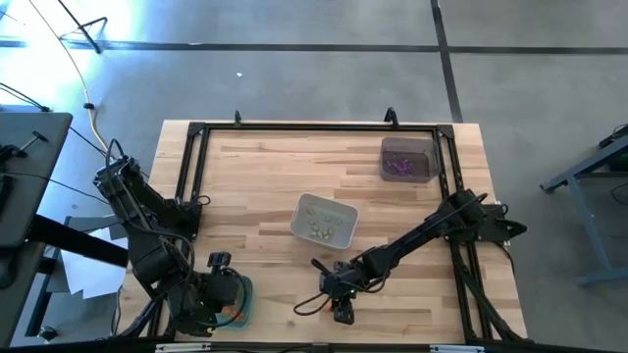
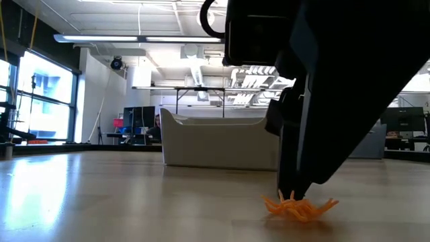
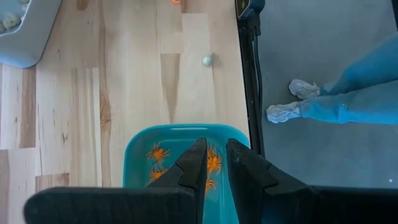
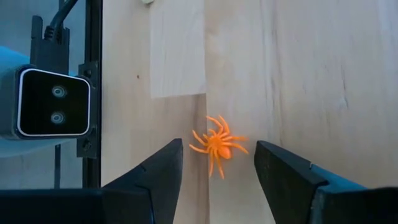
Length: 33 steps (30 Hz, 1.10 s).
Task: Sort Halloween decoration
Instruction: Put the orange spider toy into the green bin
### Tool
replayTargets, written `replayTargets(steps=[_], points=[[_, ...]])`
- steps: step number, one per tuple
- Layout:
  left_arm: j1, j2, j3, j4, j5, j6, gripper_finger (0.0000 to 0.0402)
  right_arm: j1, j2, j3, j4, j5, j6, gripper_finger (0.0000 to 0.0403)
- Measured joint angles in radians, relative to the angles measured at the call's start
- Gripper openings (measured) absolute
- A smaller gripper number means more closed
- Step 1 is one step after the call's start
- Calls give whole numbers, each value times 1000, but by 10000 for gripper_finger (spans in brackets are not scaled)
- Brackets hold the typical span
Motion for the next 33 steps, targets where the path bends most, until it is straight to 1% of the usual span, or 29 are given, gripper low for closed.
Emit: replayTargets(steps=[5,11,14,17,23,33], points=[[0,0,0,-3,0,0,49,0,1,0,9,-1,-1,191],[0,0,0,-8,-1,0,49,-3,1,0,-15,-3,-38,163],[0,0,0,-8,-2,5,49,-18,1,1,-30,-9,13,155],[1,0,0,-7,-8,20,49,-34,1,1,-33,-31,58,154],[1,0,0,-7,-15,28,49,-41,1,0,-19,-86,60,154],[1,0,0,-7,-16,29,49,10,1,0,-2,-106,60,153]])
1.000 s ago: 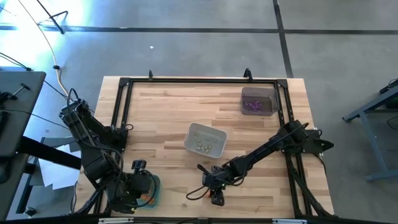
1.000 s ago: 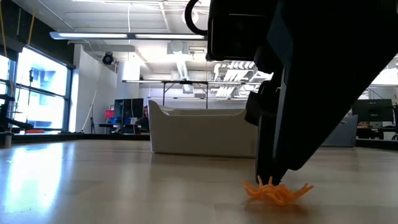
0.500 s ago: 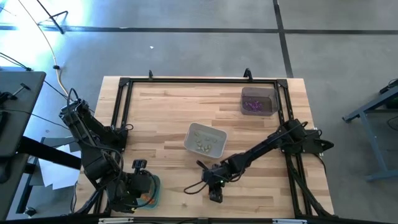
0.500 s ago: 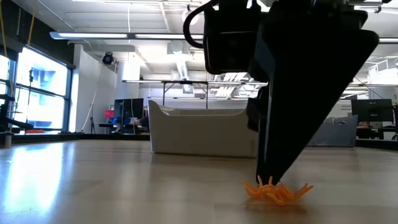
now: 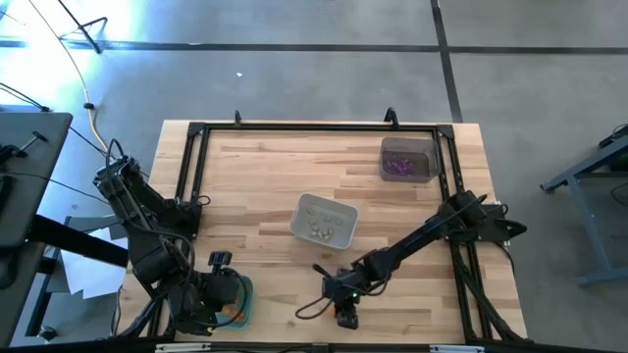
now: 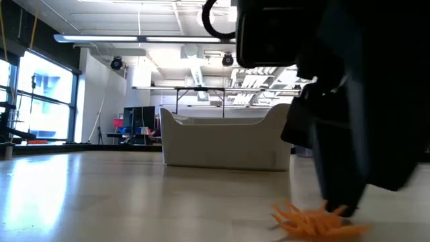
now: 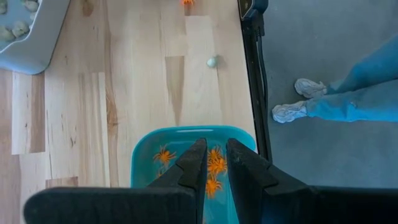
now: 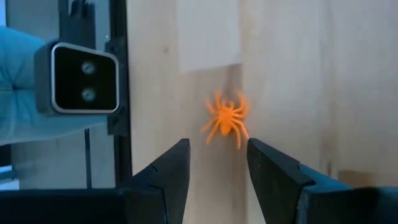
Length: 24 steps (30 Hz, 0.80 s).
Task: Sort Halloween decoration
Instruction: Put the orange spider toy into the green bin
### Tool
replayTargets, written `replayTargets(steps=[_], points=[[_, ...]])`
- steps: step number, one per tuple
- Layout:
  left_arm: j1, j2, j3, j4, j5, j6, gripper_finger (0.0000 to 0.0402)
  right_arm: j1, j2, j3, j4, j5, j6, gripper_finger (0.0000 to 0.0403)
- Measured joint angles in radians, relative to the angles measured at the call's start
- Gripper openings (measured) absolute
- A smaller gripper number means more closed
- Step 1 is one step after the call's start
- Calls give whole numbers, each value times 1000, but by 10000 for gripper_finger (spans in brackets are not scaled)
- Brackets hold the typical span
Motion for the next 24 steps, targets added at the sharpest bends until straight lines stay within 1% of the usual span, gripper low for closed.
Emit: replayTargets(steps=[4,7,13,17,18,24], points=[[0,0,0,0,0,0,49,17,0,0,2,1,0,152],[0,0,0,0,0,0,49,24,0,0,2,26,19,136],[0,0,0,0,-2,0,49,24,0,0,2,46,74,64],[0,0,0,0,-3,0,49,22,0,0,2,47,79,13],[0,0,0,0,-3,0,49,22,0,0,2,47,79,7],[0,0,0,0,-4,0,49,21,0,0,3,47,79,1]])
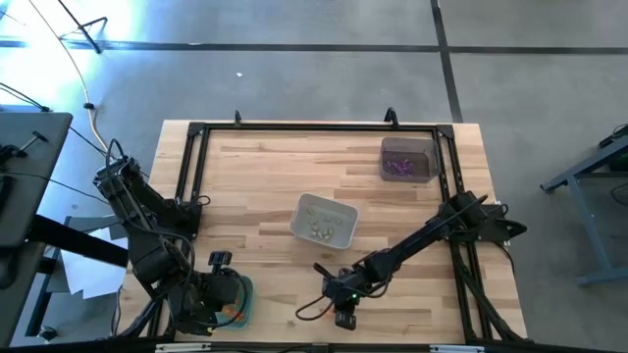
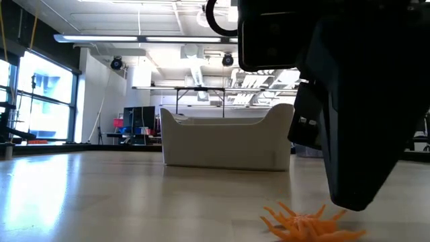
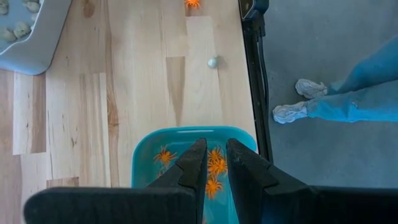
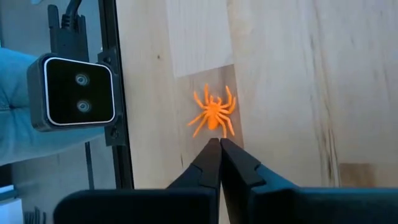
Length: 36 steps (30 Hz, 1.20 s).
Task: Sort Halloween decoration
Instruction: Put the orange spider toy into the green bin
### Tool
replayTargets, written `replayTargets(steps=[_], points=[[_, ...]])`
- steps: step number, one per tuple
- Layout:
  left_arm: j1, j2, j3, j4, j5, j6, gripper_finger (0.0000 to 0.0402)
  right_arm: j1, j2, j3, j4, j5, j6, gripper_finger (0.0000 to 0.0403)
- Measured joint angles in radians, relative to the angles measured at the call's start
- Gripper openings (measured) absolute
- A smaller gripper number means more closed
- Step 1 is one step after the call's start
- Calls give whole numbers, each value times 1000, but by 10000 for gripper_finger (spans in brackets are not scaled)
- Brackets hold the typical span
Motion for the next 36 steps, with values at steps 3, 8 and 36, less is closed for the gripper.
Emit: replayTargets(steps=[3,8,36], points=[[0,0,0,0,0,0,49,-5,0,0,0,-4,0,1],[0,0,0,0,0,0,49,-18,0,0,1,-22,0,0],[33,0,0,-102,-118,62,49,-178,-713,0,-910,137,-308,0]])
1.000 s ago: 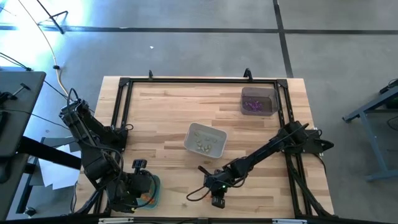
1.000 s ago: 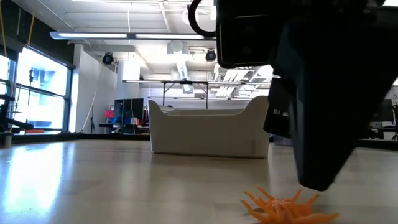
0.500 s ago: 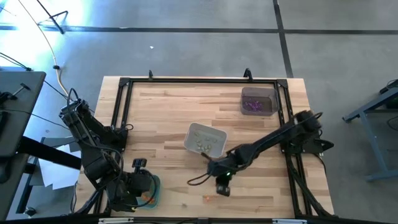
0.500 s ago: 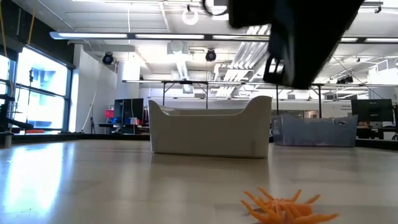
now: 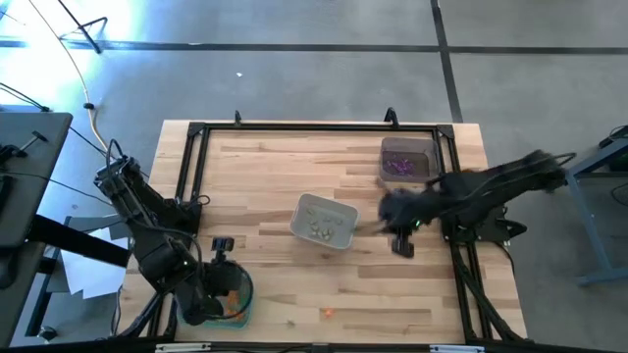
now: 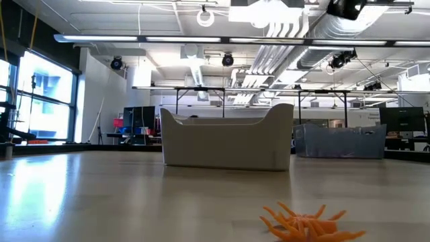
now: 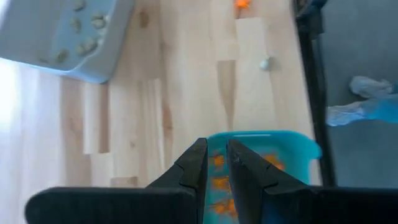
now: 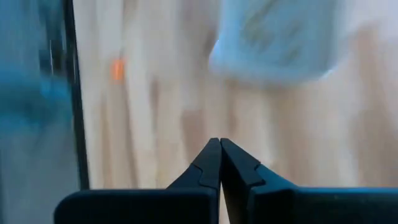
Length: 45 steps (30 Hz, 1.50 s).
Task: Sort Halloween decoration
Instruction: Put the orange spider toy into the green bin
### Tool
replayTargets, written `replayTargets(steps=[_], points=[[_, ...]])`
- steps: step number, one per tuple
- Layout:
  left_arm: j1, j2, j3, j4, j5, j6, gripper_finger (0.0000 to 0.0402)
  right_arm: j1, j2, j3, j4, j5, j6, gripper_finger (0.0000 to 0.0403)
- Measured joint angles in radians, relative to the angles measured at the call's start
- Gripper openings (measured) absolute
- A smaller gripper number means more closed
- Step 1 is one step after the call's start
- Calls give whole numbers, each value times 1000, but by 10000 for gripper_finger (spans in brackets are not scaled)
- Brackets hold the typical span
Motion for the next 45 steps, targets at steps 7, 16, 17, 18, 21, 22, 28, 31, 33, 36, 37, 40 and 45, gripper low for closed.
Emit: replayTargets(steps=[7,16,17,18,21,22,28,31,33,36,37,40,45], points=[[47,-7,0,-41,-71,74,49,-86,-316,-210,383,280,12,0],[93,-35,0,-65,-121,177,49,-62,-551,-734,1021,277,234,0],[103,-35,0,-48,-145,205,49,-54,-551,-767,1083,282,222,0],[115,-35,0,-31,-166,232,49,-48,-551,-795,1123,285,217,0],[171,-35,-9,48,-174,292,49,-34,-546,-849,1137,262,226,0],[195,-37,-27,93,-168,302,49,-29,-546,-861,1123,243,235,0],[341,-27,-229,585,64,305,49,-6,-547,-885,1065,128,273,0],[390,4,-334,850,167,285,49,6,-547,-885,1060,85,263,0],[419,39,-380,1002,194,254,49,14,-547,-885,1048,73,258,0],[443,113,-400,1087,225,195,49,19,-547,-885,1020,71,256,0],[447,144,-401,1118,246,173,49,19,-547,-885,1005,71,256,0],[451,228,-400,1274,326,123,51,19,-547,-885,968,71,258,0],[444,357,-381,1423,416,53,69,18,-547,-885,907,60,258,0]])
